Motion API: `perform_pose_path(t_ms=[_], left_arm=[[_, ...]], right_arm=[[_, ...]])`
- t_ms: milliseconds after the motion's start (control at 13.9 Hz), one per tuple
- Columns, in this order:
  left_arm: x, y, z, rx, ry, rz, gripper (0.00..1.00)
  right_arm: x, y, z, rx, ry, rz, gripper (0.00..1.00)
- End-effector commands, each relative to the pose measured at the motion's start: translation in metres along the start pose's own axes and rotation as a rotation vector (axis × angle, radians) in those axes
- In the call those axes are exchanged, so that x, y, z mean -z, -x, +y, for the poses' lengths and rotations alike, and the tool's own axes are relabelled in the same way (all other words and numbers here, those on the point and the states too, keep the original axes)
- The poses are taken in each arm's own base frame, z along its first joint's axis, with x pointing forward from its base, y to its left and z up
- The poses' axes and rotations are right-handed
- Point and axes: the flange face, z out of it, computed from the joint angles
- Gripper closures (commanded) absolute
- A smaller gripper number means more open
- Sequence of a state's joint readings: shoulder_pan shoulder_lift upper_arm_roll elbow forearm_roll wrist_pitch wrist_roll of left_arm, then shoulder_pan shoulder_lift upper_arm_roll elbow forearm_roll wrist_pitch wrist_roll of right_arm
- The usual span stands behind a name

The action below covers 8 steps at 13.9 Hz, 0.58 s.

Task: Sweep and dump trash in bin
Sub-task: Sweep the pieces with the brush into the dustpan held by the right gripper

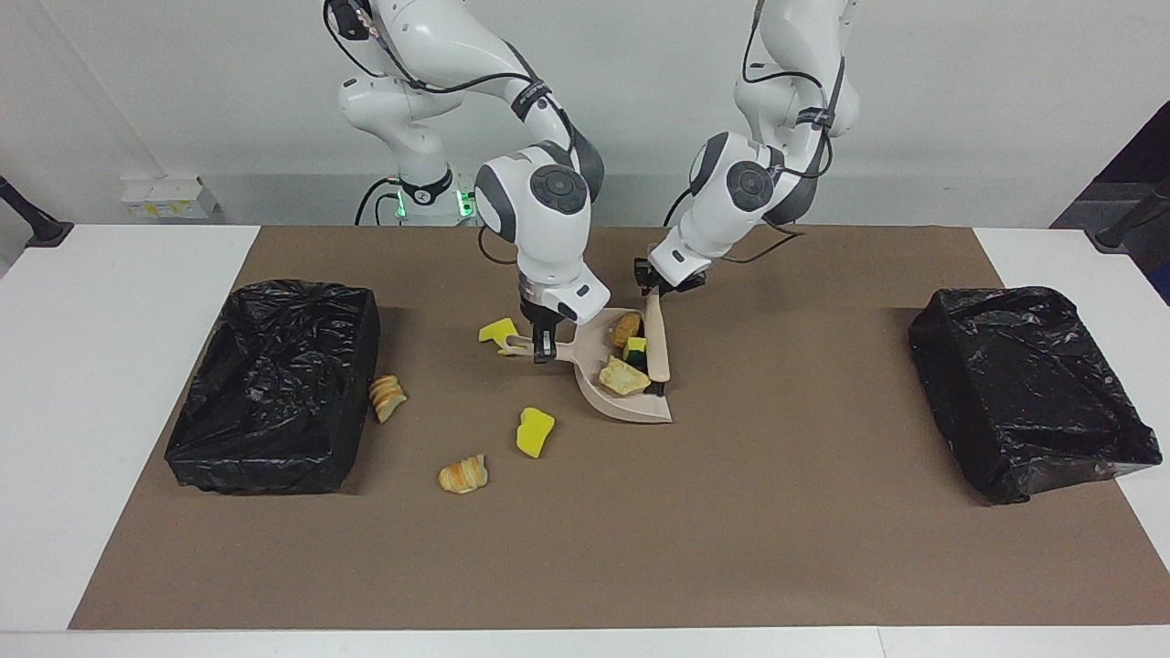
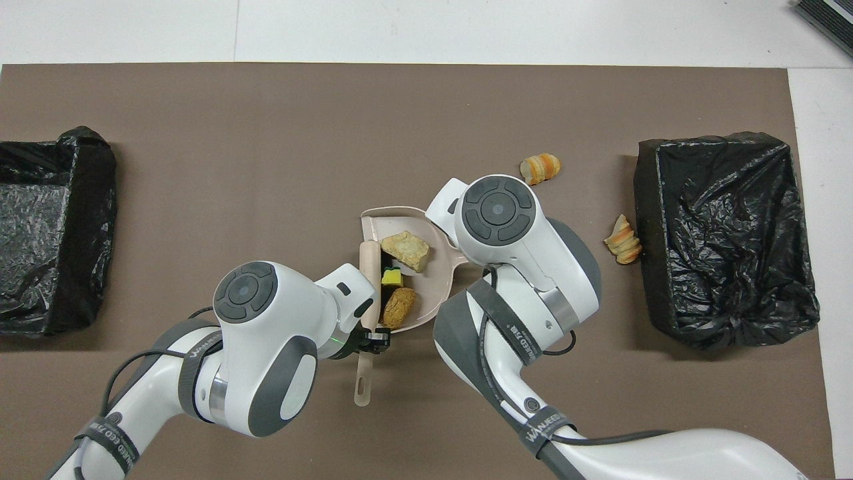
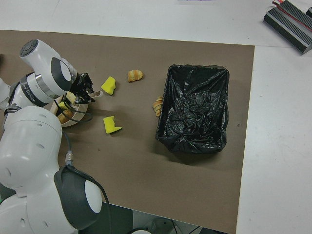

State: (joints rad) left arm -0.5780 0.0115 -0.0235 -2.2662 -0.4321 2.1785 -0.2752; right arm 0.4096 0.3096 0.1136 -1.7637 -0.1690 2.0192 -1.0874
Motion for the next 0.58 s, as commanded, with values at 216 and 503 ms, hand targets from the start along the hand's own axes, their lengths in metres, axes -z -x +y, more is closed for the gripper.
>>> perform_pose_path(t_ms=[216, 503], left_arm=[[0.045, -0.036, -0.042, 0.169, 0.053, 0.071, 1.0], [0.088, -0.052, -0.059, 0.256, 0.073, 0.086, 1.0]], right_arm=[[0.006, 0.012, -0.002, -0.037, 0.0, 0.017, 1.0], [0.006, 0.017, -0.001, -0.023, -0.014, 0.047, 1.0]])
